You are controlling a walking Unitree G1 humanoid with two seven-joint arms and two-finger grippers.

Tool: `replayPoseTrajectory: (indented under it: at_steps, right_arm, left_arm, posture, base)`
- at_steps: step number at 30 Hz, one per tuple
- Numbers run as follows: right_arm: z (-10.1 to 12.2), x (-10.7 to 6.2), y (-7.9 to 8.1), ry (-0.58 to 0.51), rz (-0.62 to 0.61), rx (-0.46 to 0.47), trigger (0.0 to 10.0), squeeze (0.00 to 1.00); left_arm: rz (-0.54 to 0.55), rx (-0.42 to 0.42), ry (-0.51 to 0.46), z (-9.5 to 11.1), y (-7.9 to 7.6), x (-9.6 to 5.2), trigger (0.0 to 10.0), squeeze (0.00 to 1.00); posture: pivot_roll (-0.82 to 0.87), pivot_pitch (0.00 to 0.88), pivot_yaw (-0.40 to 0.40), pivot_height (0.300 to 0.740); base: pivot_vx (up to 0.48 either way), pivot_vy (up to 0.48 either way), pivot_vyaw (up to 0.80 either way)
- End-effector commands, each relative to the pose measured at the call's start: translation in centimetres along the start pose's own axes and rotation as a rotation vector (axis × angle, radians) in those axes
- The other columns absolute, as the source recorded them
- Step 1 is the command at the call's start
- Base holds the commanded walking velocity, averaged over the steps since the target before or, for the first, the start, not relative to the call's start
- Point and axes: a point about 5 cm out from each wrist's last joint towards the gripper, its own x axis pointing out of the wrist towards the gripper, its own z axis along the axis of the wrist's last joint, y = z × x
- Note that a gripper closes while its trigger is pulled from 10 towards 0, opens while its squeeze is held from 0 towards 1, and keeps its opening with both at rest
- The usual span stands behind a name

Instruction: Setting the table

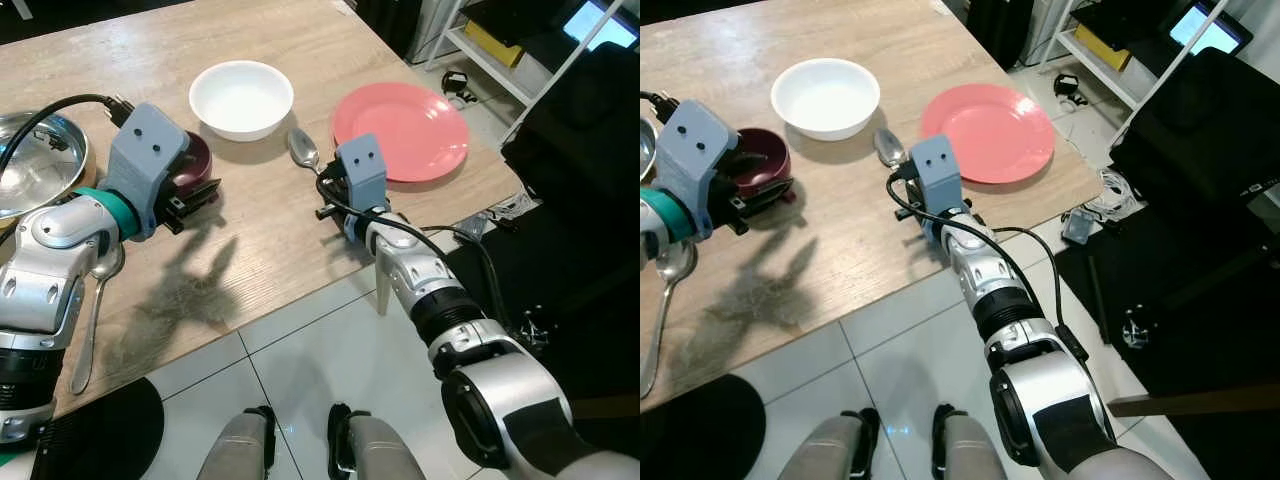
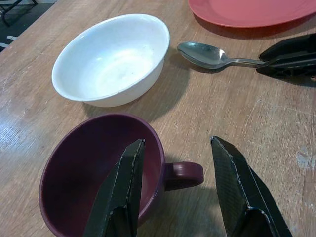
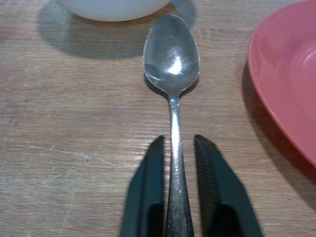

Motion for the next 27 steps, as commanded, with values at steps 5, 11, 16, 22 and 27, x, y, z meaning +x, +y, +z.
replayPoseTrajectory:
  at_steps: [5, 11, 16, 22, 27]
  right_arm:
    - [-0.9, -0.6, -0.5, 0.019, -0.01, 0.044, 10.0, 0.0]
    - [0.6, -1.9, -1.6, -0.064, -0.027, 0.048, 10.0, 0.0]
    - [2.2, -4.6, -2.8, -0.153, -0.053, 0.033, 10.0, 0.0]
    - [3.9, -9.9, -7.6, -0.297, -0.328, -0.009, 10.0, 0.0]
    - [4.0, -12.3, -9.4, -0.326, -0.444, -0.017, 10.0, 0.0]
  left_arm:
    - [-0.012, -0.014, 0.017, -0.6, -0.4, 0.1, 10.0, 0.0]
    - [-0.024, -0.023, 0.005, -0.4, -0.8, 0.4, 10.0, 0.0]
    - [-0.022, -0.051, -0.041, 0.2, -1.5, 0.8, 10.0, 0.0]
    - [0.013, -0.173, -0.218, 3.5, -4.0, 2.6, 10.0, 0.0]
    - [-0.007, -0.207, -0.26, 4.7, -5.6, 3.6, 10.0, 0.0]
  posture:
    - [0.18, 0.141, 0.014, 0.74]
    - [0.17, 0.141, 0.017, 0.74]
    - [0.15, 0.14, 0.015, 0.74]
    - [0.11, 0.133, 0.034, 0.74]
    - [0.07, 0.124, 0.066, 0.74]
  base:
    - [0.0, 0.0, 0.0]
    - [0.0, 0.0, 0.0]
    - [0.0, 0.0, 0.0]
    - [0.0, 0.0, 0.0]
    - [0.0, 0.0, 0.0]
